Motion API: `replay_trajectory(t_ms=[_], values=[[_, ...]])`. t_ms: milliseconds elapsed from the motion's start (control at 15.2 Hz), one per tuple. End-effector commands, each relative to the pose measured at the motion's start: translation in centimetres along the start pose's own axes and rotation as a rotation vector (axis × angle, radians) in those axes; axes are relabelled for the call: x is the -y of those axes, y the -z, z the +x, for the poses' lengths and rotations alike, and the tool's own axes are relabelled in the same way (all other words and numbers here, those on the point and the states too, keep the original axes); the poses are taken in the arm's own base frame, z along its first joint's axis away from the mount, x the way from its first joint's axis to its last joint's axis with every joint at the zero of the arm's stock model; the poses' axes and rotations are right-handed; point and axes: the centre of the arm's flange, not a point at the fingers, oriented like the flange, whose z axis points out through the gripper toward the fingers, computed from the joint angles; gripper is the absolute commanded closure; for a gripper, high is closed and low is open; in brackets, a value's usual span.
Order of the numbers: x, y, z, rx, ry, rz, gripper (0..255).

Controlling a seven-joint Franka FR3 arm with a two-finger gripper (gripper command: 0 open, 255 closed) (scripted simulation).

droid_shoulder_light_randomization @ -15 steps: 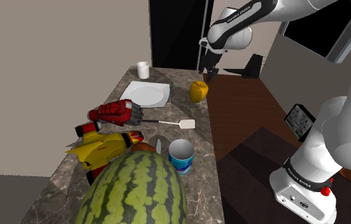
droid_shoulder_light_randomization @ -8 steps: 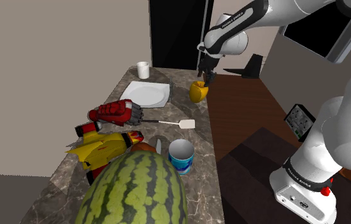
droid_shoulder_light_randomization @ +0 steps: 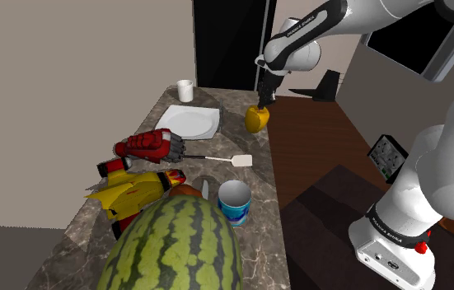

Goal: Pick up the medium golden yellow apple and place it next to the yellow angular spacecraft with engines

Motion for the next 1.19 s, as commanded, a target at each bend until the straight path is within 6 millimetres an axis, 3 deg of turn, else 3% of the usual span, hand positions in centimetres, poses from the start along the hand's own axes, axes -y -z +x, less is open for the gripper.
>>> replay_trajectory(t_ms=[0, 330, 1122], values=[[0.0, 0.0, 0.0, 0.0, 0.0, 0.0, 255], [0.0, 0.0, 0.0, 0.0, 0.0, 0.0, 255], [-1.1, 6.2, 0.9, 0.0, 0.0, 0.0, 255]])
